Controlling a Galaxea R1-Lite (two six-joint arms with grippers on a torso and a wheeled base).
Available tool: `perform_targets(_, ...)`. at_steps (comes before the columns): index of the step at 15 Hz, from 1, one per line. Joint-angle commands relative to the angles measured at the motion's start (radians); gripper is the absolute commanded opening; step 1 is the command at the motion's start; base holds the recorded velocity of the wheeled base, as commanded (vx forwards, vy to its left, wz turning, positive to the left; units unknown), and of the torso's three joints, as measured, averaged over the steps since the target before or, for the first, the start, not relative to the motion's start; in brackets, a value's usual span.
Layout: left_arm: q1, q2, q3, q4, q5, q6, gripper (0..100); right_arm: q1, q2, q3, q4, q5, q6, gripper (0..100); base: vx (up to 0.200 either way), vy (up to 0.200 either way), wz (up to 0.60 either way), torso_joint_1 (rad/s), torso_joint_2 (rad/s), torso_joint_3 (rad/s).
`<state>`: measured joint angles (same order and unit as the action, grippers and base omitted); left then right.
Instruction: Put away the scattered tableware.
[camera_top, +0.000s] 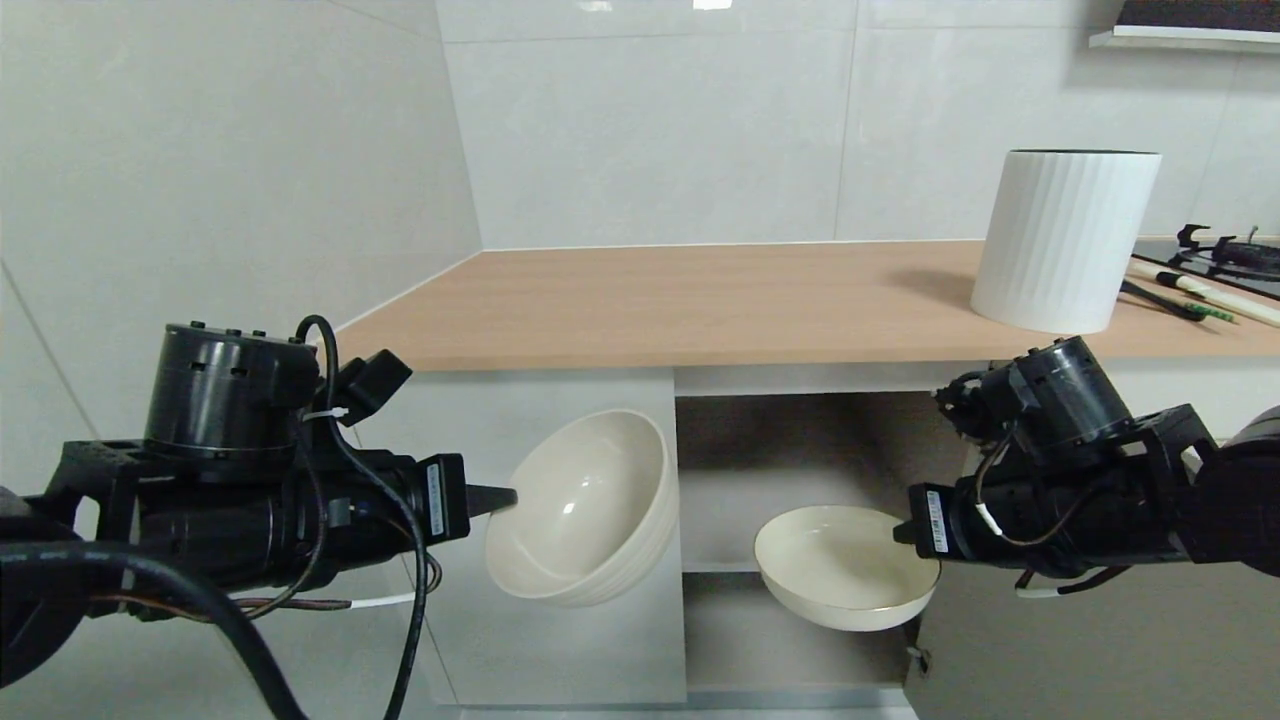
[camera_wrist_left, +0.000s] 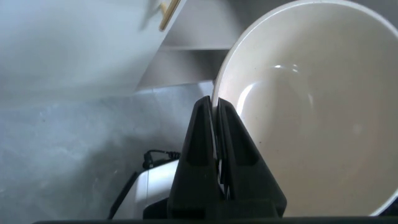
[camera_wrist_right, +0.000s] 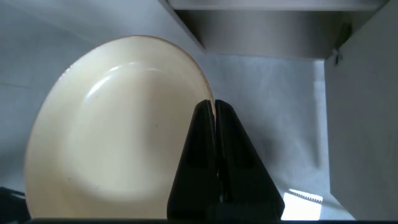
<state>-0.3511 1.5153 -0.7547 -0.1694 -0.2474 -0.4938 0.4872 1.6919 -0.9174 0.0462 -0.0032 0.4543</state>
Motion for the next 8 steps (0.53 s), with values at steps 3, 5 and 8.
perform_targets(3,0.000,0.002,0.000,-0.001,-0.001,0.000,0,0.001,0.025,0.000,-0.005,-0.006,0.000,0,0.000,0.000,0.00,-0.132,0.45,0.317)
perform_targets(5,0.000,0.002,0.000,-0.001,-0.001,0.000,0,0.001,0.031,0.002,-0.019,-0.008,0.000,0,0.000,0.000,0.00,-0.073,0.28,0.195)
perform_targets(8,0.000,0.006,0.000,-0.001,-0.001,0.001,0,-0.001,0.051,0.006,-0.054,-0.008,0.000,0,0.000,0.000,0.00,-0.011,0.03,0.022)
